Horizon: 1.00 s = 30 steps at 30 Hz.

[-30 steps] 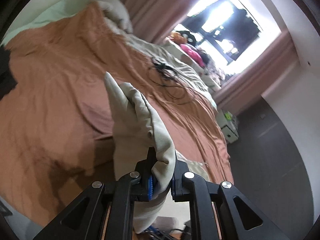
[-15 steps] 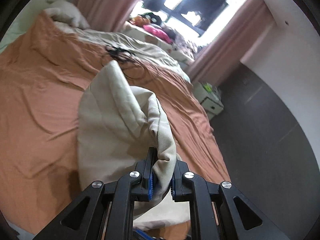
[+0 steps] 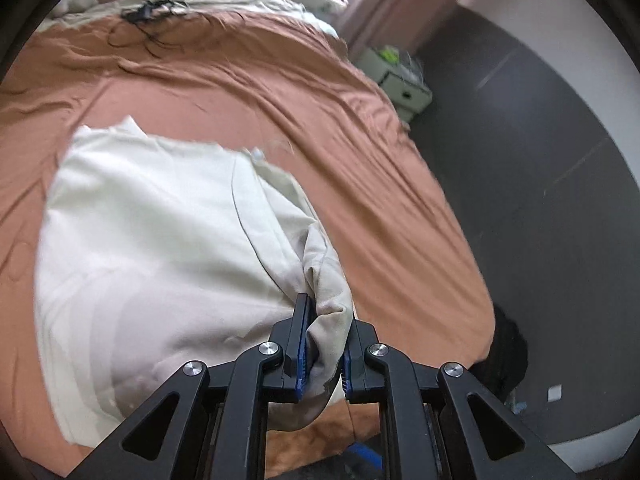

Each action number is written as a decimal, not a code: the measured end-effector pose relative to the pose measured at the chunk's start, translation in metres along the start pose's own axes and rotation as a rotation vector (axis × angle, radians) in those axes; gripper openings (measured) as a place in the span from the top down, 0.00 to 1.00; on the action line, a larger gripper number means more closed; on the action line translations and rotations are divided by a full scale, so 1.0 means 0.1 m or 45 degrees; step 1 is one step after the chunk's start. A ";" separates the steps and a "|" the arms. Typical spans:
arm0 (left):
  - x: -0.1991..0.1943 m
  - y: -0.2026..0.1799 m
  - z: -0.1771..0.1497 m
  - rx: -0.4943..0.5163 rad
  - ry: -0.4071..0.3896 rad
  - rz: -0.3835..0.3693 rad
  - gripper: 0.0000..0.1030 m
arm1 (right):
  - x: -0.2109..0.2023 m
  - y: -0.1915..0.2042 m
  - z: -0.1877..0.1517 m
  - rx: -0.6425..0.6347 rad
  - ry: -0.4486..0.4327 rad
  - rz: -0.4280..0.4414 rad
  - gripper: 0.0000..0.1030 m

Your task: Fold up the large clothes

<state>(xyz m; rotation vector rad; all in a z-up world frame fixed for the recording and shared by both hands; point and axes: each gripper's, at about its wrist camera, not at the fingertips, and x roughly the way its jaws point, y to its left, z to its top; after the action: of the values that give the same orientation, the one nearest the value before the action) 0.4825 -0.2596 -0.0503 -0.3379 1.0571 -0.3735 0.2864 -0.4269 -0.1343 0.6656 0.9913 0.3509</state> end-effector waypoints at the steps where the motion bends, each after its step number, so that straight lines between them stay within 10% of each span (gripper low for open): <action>1: 0.05 -0.02 -0.03 0.009 0.018 -0.007 0.85 | -0.03 -0.05 0.02 0.015 -0.007 -0.010 0.86; 10: -0.28 0.07 -0.10 0.023 -0.055 -0.199 0.22 | -0.17 -0.33 0.28 0.090 -0.016 0.010 0.56; 14: -0.61 0.29 -0.12 0.017 -0.163 -0.140 0.21 | -0.10 -0.22 0.40 0.040 -0.008 0.014 0.33; 30: -1.19 2.30 -0.45 -0.352 -0.258 0.298 0.21 | 0.87 0.25 0.73 -0.155 0.225 -0.037 0.33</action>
<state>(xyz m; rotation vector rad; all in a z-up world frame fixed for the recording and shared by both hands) 0.4209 -0.0059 -0.0805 -0.4823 0.9372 0.0189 0.3944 -0.3854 -0.1476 0.5155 1.1371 0.4467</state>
